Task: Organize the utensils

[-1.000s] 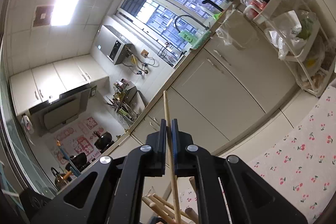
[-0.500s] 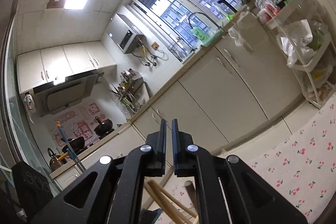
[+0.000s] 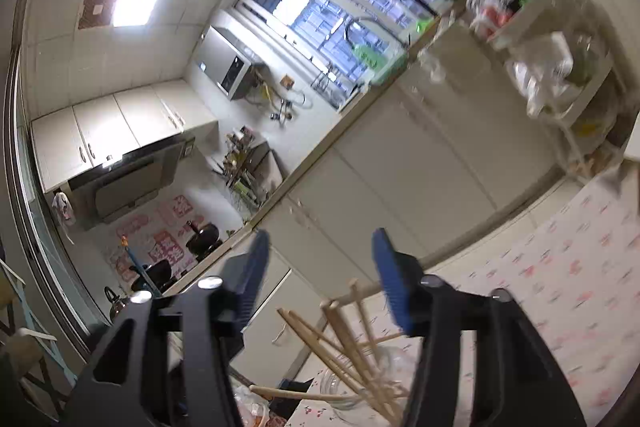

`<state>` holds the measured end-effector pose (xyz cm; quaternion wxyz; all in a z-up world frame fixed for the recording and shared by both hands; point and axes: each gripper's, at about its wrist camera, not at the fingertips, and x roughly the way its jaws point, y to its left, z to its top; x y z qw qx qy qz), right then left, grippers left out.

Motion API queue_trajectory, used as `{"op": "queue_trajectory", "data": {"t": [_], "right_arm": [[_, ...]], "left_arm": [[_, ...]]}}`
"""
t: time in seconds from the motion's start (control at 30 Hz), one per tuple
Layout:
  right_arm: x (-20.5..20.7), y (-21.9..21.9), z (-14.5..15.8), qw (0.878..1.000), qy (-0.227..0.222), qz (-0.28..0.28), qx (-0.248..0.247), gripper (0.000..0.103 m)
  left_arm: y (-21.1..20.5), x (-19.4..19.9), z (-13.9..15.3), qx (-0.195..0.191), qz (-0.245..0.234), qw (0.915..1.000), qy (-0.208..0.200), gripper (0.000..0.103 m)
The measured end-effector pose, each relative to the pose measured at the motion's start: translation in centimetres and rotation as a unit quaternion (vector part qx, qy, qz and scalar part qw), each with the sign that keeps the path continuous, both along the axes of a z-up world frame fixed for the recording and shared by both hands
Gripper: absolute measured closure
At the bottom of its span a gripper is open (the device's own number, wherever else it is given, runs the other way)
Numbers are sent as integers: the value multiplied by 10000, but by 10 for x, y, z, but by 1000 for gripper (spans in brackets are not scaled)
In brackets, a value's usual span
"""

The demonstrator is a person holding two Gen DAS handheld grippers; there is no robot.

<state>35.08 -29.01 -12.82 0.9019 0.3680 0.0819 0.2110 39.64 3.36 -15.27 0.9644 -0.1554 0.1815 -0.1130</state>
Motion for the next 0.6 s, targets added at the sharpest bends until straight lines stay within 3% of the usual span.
{"op": "queue_trajectory", "data": {"t": [0.07, 0.13, 0.17, 0.23, 0.3, 0.33, 0.4, 0.43, 0.6], "right_arm": [[8, -26, 2, 9986, 514, -83, -85, 35], [45, -45, -11, 9883, 1430, 526, -36, 36], [65, -47, -19, 9782, 1821, 997, -57, 45], [116, -45, -55, 9333, 2675, 2365, 380, 55], [150, -35, -89, 8841, 3408, 3110, 735, 59], [166, -31, -109, 8669, 3641, 3279, 916, 61], [185, -20, -134, 8371, 3859, 3645, 1324, 61], [192, -13, -143, 8281, 3853, 3787, 1497, 61], [214, 20, -169, 8000, 3856, 4266, 1709, 61]], "left_arm": [[7, -1, -5, 0, 37, 10000, 88, 67], [14, -4, -11, 22, 85, 9998, 193, 66], [17, -4, -12, 36, 97, 9997, 223, 66], [22, -7, -19, 92, 145, 9993, 318, 64], [27, -6, -26, 118, 176, 9987, 458, 62], [29, -7, -29, 118, 189, 9984, 519, 62], [31, -8, -33, 137, 215, 9978, 616, 62], [31, -9, -34, 170, 232, 9975, 645, 61], [38, -9, -40, 229, 325, 9961, 789, 57]]}}
